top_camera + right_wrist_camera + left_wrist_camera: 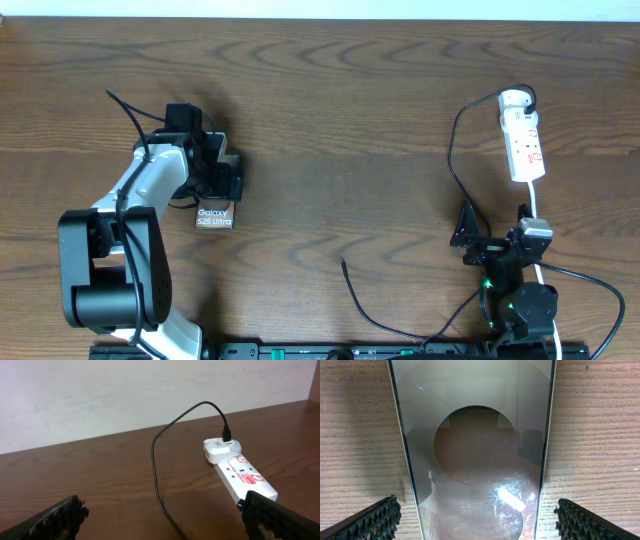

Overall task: Plug charger to phone and switch on socket
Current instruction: 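Lower the left gripper around the phone's long edges, then close the left gripper on the phone sides, then lift the phone with the left gripper and tilt it upright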

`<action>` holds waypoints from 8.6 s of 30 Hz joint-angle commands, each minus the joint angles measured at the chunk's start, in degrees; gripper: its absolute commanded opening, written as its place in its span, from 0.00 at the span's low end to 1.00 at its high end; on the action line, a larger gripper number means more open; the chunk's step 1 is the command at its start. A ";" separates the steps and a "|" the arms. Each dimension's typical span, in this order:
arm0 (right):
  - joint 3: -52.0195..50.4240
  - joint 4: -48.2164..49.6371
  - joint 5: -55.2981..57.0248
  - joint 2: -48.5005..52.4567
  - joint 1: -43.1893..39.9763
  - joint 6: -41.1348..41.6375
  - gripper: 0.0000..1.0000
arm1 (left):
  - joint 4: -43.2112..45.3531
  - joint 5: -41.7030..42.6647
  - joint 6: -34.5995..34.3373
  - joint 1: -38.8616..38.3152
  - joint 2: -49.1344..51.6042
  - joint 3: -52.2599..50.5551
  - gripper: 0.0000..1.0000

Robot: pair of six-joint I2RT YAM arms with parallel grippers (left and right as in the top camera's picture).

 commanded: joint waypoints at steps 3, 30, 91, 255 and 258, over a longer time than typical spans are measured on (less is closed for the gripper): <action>-0.07 -0.22 0.07 -0.22 0.50 -0.63 0.99 | 0.00 -3.23 -2.23 0.07 0.48 -0.76 0.98; -0.07 -0.22 0.07 -0.22 0.50 -0.63 0.99 | 0.57 -4.68 -1.79 -3.06 0.48 -1.16 0.98; -0.07 -0.22 0.07 -0.22 0.50 -0.63 0.99 | 4.35 -4.66 -2.95 -3.06 0.48 -5.90 0.98; -0.07 -0.24 0.07 -0.13 0.50 -0.63 0.99 | 3.15 10.95 -52.52 -3.06 -25.05 -0.61 0.07; -0.07 -0.22 0.07 -0.13 0.50 -0.63 0.99 | 4.72 17.18 -57.02 -3.06 -25.05 -0.61 0.07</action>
